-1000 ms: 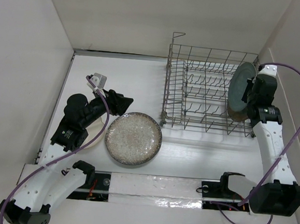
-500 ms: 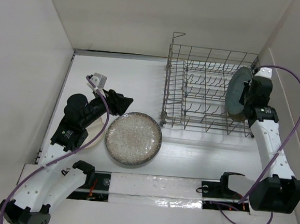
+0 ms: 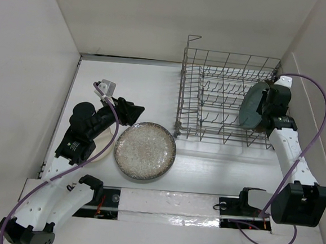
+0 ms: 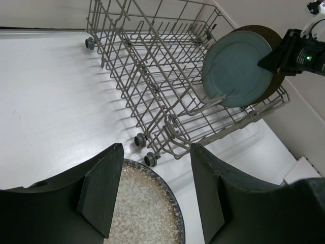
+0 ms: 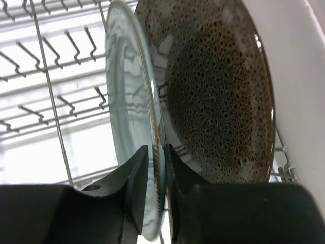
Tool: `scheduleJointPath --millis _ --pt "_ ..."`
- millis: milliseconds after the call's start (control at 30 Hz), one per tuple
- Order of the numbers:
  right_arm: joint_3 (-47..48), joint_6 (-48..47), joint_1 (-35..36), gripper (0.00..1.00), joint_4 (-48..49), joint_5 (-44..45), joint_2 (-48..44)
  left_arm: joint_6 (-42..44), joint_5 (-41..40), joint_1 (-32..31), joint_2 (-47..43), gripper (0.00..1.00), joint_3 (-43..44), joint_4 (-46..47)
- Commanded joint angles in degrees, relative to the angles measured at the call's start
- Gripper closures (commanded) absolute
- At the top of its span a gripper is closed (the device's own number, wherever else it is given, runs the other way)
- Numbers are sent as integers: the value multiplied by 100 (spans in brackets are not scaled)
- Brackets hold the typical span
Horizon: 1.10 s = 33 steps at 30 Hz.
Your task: Load the plates into the dish rack
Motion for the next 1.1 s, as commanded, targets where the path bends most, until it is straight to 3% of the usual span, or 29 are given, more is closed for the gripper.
scheduleJointPath --millis 0,100,200,333,467,600,633,667,700,733,867,900,1067 --pt "85 227 18 73 662 -31 51 79 -52 -37 -48 48 219 154" --pt "50 376 18 66 644 13 -10 79 -53 -37 -56 48 219 154" --pt "128 482 18 49 609 83 -221 79 -79 -37 -65 48 219 154" --pt "489 587 70 38 399 136 -625 88 -114 -37 -65 48 219 154" --pt "805 754 316 37 266 -91 -1170 96 -140 -37 -83 51 210 154" --pt "789 1035 895 47 231 -452 -1697 105 -149 -37 -100 60 201 163" --pt "745 1210 1253 63 266 -609 -1855 105 -167 -37 -109 63 210 172" --pt "614 1333 1474 73 292 -855 -1917 114 -167 -37 -109 66 201 163" --pt "534 1448 1703 93 319 -970 -1961 105 -175 -37 -109 72 210 172" --pt "446 1718 1940 100 423 -1137 -2032 105 -175 -37 -109 76 210 163" --pt "-2 2327 3372 100 784 -1499 -2094 114 -246 -37 -118 90 210 145" --pt "-90 2397 4019 100 793 -1429 -2085 114 -263 -37 -135 98 210 145" --pt "-213 2933 5965 100 434 -421 -1848 114 -351 -37 -162 100 210 137"
